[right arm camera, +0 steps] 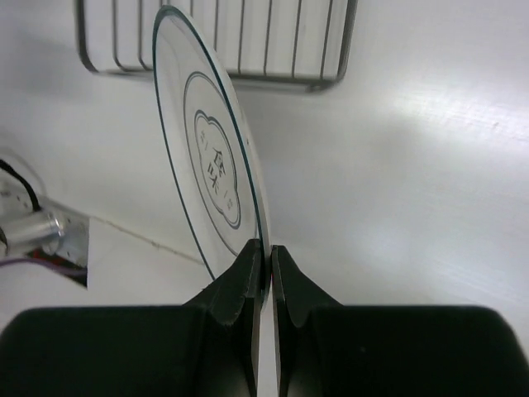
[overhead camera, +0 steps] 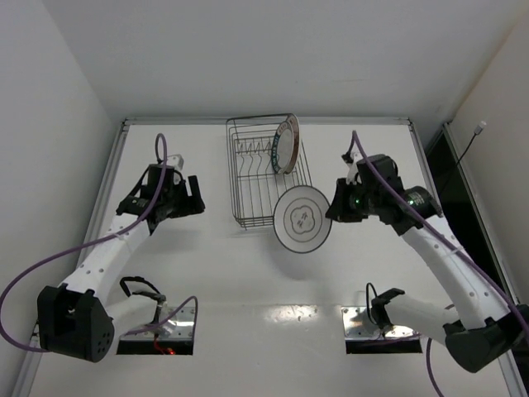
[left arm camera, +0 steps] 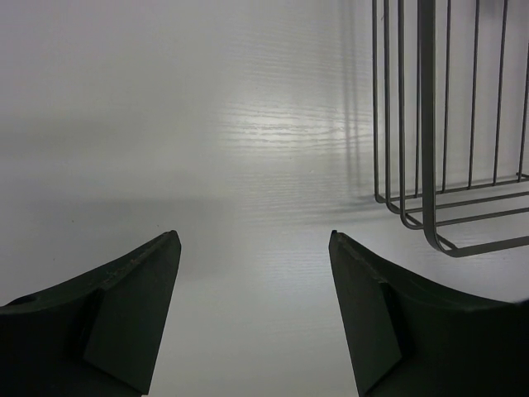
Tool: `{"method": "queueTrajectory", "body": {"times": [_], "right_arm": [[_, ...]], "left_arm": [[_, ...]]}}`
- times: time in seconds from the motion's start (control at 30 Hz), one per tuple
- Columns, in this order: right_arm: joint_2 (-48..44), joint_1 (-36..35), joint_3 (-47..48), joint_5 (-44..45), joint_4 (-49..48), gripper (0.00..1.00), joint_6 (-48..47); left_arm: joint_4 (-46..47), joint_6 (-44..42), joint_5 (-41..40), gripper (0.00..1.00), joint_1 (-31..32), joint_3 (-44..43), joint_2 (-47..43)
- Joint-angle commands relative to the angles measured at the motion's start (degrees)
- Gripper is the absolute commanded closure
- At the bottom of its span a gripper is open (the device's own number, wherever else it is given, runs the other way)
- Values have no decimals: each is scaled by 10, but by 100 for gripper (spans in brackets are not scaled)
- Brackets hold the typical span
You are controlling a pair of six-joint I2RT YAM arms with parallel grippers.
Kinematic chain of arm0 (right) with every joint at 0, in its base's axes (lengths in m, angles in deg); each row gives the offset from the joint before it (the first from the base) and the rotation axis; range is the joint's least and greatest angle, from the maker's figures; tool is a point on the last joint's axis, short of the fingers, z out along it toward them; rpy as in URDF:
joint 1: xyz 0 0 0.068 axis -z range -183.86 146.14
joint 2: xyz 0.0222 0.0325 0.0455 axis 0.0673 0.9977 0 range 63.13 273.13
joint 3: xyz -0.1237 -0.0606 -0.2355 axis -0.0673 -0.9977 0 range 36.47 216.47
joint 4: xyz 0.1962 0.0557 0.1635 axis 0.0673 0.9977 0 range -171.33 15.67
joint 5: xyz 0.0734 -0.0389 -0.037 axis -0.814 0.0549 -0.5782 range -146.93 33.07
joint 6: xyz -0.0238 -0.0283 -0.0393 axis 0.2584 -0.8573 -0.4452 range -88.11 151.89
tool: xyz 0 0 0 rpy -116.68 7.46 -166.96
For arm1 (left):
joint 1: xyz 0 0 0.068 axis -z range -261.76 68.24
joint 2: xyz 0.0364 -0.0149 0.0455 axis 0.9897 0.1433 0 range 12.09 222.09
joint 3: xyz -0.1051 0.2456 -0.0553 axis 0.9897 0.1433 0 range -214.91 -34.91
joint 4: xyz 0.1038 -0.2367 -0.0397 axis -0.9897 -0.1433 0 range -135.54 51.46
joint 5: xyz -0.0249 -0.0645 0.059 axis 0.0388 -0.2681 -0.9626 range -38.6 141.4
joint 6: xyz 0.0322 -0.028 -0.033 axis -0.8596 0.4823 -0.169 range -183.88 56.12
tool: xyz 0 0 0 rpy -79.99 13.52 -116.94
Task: Load the plates into the dish rack
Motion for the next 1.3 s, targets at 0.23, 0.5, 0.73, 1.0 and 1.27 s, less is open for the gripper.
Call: {"method": "queueTrajectory", "body": {"times": [0.23,0.5,0.73,1.0,1.27], "right_arm": [[210,-39,363,264,-25,100,-44],[448,-75,617,424,-17,100,-70],[553,-95,670,467,-46,100,-75],[618,-100,717,515,-41,100,-63],[643,-105,729,547,-32,100,-43]], "left_arm": [[0,14,-47,29,5,2,-56],[0,19,-47,28,5,2,-51],[0,14,-35,28,5,2,-35],[0,14,-35,28,5,2,-30],[0,14,-35,28,5,2,-25]]}}
